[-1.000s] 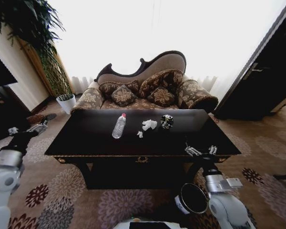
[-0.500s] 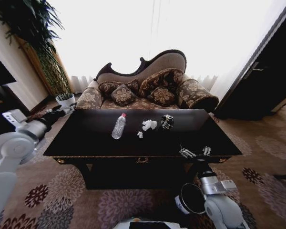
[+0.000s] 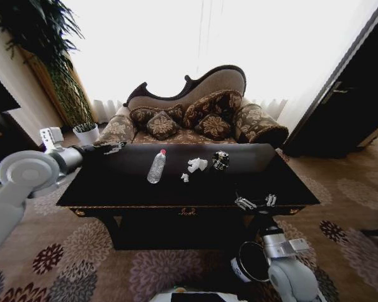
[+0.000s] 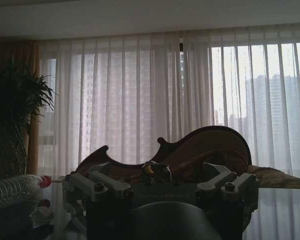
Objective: Move to the front of the table and place the trash on the table into the trash bin.
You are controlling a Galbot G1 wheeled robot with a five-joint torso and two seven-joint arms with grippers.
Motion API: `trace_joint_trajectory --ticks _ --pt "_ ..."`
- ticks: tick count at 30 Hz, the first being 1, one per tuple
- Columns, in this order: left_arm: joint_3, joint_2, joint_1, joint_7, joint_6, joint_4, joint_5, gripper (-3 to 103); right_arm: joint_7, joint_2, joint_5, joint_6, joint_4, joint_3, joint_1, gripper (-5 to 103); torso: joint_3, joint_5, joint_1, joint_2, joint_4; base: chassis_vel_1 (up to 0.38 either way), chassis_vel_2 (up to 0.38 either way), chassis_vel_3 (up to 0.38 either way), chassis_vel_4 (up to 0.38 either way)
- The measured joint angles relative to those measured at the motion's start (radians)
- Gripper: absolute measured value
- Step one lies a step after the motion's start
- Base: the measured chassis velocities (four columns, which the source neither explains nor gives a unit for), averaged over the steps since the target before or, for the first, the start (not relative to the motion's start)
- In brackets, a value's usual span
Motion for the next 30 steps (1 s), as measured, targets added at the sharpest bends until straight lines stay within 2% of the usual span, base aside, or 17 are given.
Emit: trace_joint_trajectory --ticks 3,4,7,9,13,14,16,20,30 --pt "0.096 0.011 -0.094 -0.005 0.006 0.042 -0.059 100 0.000 0.000 -0.003 0.001 -0.004 -0.011 0.004 100 0.000 -0.0001 0.000 0.000 -0.0004 0.000 0.000 0.000 0.000" --pt "0.096 0.011 -0.094 -0.005 0.006 0.042 -0.059 100 0.000 0.000 -0.003 0.001 -0.004 -0.011 0.004 100 0.000 -0.0001 0.000 0.000 -0.0004 0.000 0.000 0.000 0.000" --pt "0.216 0.002 -0.190 0.017 0.006 0.072 -0.063 100 -0.001 0.000 -0.006 0.001 -0.004 -0.017 0.006 100 0.000 -0.0001 0.000 0.000 -0.0003 0.000 0.000 0.000 0.000" --pt "0.245 -0.003 -0.211 0.025 0.006 0.077 -0.060 100 -0.001 0.001 -0.007 0.001 -0.004 -0.018 0.006 100 0.000 -0.0001 0.000 0.000 -0.0003 0.000 0.000 0.000 0.000" --pt "0.383 -0.038 -0.311 0.057 0.005 0.103 -0.049 100 -0.002 0.008 -0.017 0.005 -0.004 -0.021 0.001 100 0.000 0.0000 0.000 0.000 -0.0006 0.000 0.000 0.000 0.000" --pt "0.383 -0.038 -0.311 0.057 0.005 0.103 -0.049 100 -0.002 0.008 -0.017 0.005 -0.004 -0.021 0.001 100 0.000 0.0000 0.000 0.000 -0.0006 0.000 0.000 0.000 0.000" --pt "0.452 -0.068 -0.366 0.063 0.004 0.120 -0.029 100 -0.003 0.012 -0.023 0.007 -0.005 -0.025 -0.001 100 0.000 0.0001 0.000 0.000 -0.0005 0.000 0.000 0.000 0.000" --pt "0.514 -0.106 -0.391 0.036 0.003 0.124 0.010 100 -0.003 0.018 -0.030 0.009 -0.008 -0.029 -0.002 100 0.000 0.0000 0.000 0.000 -0.0006 0.000 0.000 0.000 0.000" --pt "0.597 -0.161 -0.388 -0.019 0.001 0.147 0.092 100 -0.004 0.017 -0.036 0.011 -0.021 -0.033 0.000 100 0.000 -0.0001 0.000 0.000 -0.0004 0.000 0.000 0.000 0.000"
